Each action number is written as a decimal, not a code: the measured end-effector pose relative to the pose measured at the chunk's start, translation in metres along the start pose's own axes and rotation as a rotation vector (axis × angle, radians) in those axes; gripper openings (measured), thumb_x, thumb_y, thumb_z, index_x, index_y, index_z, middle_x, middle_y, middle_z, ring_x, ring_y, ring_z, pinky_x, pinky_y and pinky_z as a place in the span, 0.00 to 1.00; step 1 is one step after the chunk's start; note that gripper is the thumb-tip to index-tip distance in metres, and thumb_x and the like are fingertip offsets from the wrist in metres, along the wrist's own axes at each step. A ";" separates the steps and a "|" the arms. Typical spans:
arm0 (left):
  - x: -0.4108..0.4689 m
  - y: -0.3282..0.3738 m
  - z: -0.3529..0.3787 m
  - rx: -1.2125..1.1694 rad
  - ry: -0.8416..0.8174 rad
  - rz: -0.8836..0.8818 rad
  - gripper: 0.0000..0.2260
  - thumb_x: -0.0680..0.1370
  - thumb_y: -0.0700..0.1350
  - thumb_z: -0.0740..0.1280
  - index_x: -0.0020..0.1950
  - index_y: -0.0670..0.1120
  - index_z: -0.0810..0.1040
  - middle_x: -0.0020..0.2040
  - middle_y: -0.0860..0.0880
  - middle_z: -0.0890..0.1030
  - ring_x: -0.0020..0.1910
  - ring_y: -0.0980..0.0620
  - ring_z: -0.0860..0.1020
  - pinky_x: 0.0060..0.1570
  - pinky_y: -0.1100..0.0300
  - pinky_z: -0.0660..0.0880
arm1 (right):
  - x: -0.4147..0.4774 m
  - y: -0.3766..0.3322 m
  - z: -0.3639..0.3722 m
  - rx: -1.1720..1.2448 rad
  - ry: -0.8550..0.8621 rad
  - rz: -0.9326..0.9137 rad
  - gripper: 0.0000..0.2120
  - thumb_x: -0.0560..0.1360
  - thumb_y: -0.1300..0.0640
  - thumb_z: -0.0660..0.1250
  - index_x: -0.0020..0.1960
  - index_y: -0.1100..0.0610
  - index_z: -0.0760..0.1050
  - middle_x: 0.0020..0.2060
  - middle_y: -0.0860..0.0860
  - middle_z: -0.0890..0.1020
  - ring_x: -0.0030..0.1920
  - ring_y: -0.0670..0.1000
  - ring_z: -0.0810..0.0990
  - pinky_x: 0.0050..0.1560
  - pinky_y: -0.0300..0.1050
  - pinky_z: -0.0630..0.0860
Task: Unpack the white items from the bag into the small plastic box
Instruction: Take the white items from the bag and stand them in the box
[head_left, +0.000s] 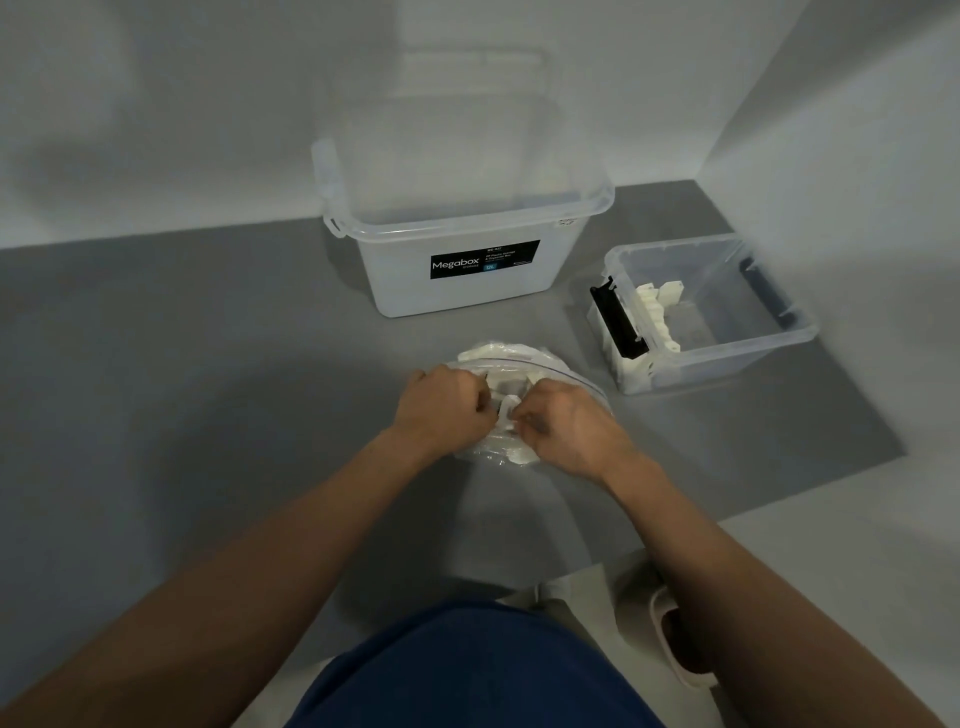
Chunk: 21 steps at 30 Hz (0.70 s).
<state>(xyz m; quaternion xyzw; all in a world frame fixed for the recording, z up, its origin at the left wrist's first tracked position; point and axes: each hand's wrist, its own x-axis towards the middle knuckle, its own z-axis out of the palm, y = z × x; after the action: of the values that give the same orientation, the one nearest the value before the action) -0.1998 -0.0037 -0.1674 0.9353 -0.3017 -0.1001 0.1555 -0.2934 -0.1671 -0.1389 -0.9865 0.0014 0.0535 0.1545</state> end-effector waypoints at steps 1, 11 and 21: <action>-0.001 0.002 0.001 0.045 0.015 -0.002 0.14 0.75 0.56 0.59 0.42 0.51 0.81 0.38 0.52 0.82 0.46 0.48 0.79 0.53 0.52 0.68 | 0.003 0.002 -0.002 0.034 0.027 0.048 0.09 0.76 0.56 0.68 0.53 0.52 0.86 0.53 0.52 0.84 0.54 0.55 0.82 0.55 0.50 0.78; -0.006 0.026 0.009 0.095 0.013 -0.045 0.12 0.73 0.58 0.64 0.45 0.56 0.84 0.40 0.55 0.79 0.48 0.50 0.74 0.50 0.51 0.59 | 0.022 0.005 -0.003 -0.017 -0.022 0.179 0.16 0.77 0.58 0.64 0.61 0.48 0.83 0.55 0.55 0.82 0.56 0.57 0.80 0.52 0.46 0.75; -0.007 0.021 0.006 0.060 0.032 -0.043 0.14 0.75 0.54 0.67 0.60 0.61 0.79 0.53 0.55 0.80 0.56 0.49 0.74 0.52 0.51 0.59 | 0.025 0.007 -0.008 0.011 -0.006 0.172 0.08 0.76 0.57 0.66 0.49 0.50 0.83 0.49 0.50 0.84 0.50 0.54 0.82 0.44 0.43 0.73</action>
<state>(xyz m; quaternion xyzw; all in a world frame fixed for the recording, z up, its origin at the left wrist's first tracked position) -0.2182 -0.0177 -0.1651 0.9473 -0.2818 -0.0796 0.1301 -0.2683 -0.1758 -0.1357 -0.9818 0.0858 0.0693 0.1549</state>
